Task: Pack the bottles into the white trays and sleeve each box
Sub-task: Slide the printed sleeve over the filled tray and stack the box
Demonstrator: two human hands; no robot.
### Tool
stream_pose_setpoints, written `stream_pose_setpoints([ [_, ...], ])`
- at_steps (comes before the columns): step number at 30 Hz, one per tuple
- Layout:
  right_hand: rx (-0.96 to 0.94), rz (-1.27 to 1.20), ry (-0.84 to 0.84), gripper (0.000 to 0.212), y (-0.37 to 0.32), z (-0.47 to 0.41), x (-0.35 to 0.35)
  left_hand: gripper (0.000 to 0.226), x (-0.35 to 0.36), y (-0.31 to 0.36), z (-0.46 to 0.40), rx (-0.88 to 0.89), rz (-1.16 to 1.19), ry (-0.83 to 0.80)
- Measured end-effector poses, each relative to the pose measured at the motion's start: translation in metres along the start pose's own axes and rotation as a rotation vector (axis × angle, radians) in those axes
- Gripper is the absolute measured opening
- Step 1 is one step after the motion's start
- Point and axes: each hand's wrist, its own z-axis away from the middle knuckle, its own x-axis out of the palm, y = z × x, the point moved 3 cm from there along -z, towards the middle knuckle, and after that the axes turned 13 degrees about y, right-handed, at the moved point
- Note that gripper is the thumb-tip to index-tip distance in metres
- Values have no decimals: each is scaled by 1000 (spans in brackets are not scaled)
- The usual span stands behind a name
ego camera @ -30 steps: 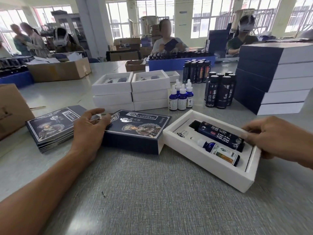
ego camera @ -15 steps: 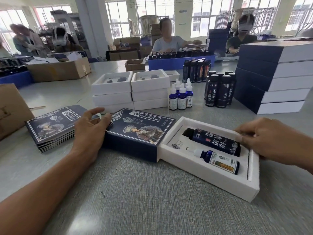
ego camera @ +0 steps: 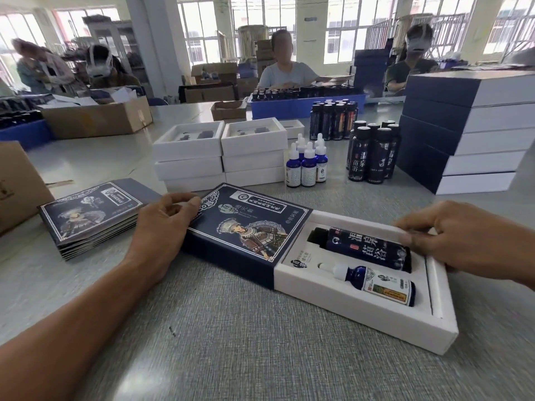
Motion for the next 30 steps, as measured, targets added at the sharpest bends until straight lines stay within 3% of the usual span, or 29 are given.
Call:
stream_pose_setpoints([
  [2,-22,57,36,16,-2,0,1,12,1,4,2,51,-138,-3],
  [5,-11,97,71,14,-10,2,3,36,6,12,7,145,-389,-31],
  [9,4,109,136,13,-22,7,14,47,9,15,12,198,-525,12],
  [11,-57,8,95,23,-31,14,20,47,6,14,8,170,-528,26],
  [13,-89,-163,-73,41,-41,21,21,43,3,13,4,119,-464,24],
  [16,-166,-209,-346,65,-48,32,24,9,1,11,0,88,-384,2],
  [17,-207,-180,-366,73,-48,34,25,19,3,11,-1,82,-375,-19],
  [19,-272,-140,-343,82,-52,36,27,22,4,9,-1,75,-361,-83],
  [23,-277,-160,-296,88,-55,37,31,7,5,7,-4,77,-379,-165],
  [26,-270,-211,-290,85,-64,39,32,34,8,7,-7,80,-384,-194],
  [30,-274,-228,-261,82,-74,41,33,46,9,8,-9,85,-410,-231],
])
